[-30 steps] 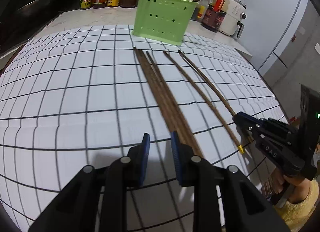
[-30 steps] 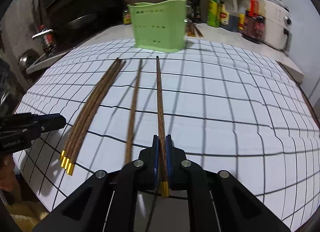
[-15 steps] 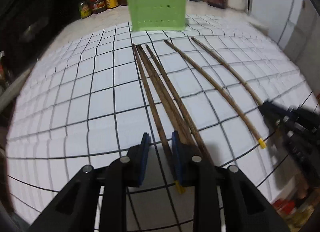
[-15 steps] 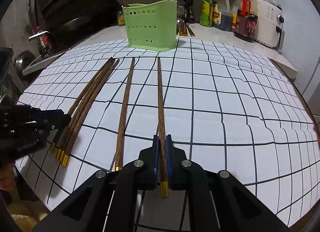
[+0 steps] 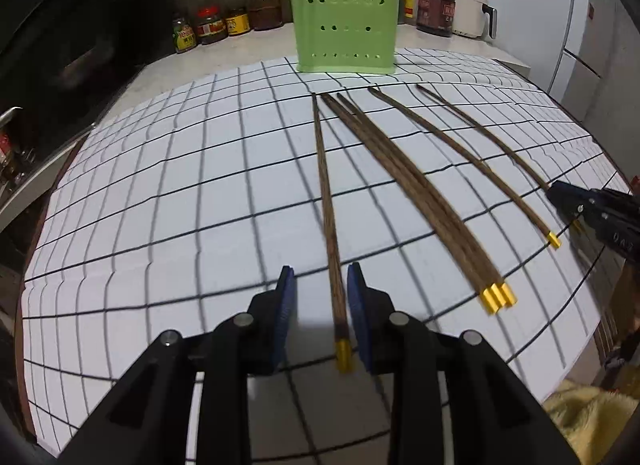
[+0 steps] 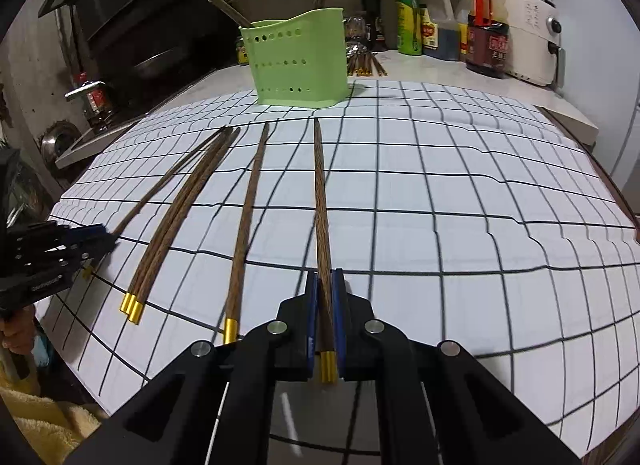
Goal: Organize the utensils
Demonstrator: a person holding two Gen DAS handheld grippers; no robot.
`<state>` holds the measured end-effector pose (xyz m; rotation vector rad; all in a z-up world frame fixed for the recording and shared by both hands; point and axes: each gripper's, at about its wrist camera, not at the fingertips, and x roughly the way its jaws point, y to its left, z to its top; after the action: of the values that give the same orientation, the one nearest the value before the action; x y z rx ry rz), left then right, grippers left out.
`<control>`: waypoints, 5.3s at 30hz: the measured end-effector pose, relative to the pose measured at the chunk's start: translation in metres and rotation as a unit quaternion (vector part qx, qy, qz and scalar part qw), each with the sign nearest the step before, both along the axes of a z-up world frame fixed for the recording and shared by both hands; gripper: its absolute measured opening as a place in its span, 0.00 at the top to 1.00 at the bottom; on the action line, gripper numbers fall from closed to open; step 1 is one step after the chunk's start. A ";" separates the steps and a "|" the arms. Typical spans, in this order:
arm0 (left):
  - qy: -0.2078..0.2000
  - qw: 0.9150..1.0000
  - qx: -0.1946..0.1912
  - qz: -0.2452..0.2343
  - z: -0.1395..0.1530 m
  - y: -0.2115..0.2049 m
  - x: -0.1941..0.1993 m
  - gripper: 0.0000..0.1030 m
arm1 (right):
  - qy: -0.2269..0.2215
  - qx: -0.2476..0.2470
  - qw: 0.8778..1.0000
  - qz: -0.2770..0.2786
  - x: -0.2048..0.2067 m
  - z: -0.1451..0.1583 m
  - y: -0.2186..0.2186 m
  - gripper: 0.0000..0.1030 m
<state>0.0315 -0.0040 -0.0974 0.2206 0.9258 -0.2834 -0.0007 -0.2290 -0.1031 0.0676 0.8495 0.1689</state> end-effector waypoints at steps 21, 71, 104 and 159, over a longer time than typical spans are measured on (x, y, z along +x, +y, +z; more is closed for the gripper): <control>-0.043 0.999 0.013 -0.004 -0.004 -0.015 -0.034 0.84 | -0.048 -0.028 0.998 0.000 -0.028 -0.005 0.007 0.86; -0.225 0.961 -0.154 0.039 0.119 0.049 -0.041 0.93 | -0.016 -0.046 0.998 0.028 -0.021 0.004 0.017 0.83; -0.260 0.952 -0.160 0.031 0.140 0.048 -0.050 0.93 | -0.177 0.040 0.983 -0.010 -0.054 0.127 -0.009 0.93; -0.397 0.901 -0.172 -0.030 0.280 -0.024 0.045 0.93 | -0.371 0.021 0.928 0.012 0.101 0.267 0.025 0.94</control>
<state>0.0766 -0.0281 0.1827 0.0234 0.0495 -0.3686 0.0998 -0.2042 0.1635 0.0293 0.0885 0.2159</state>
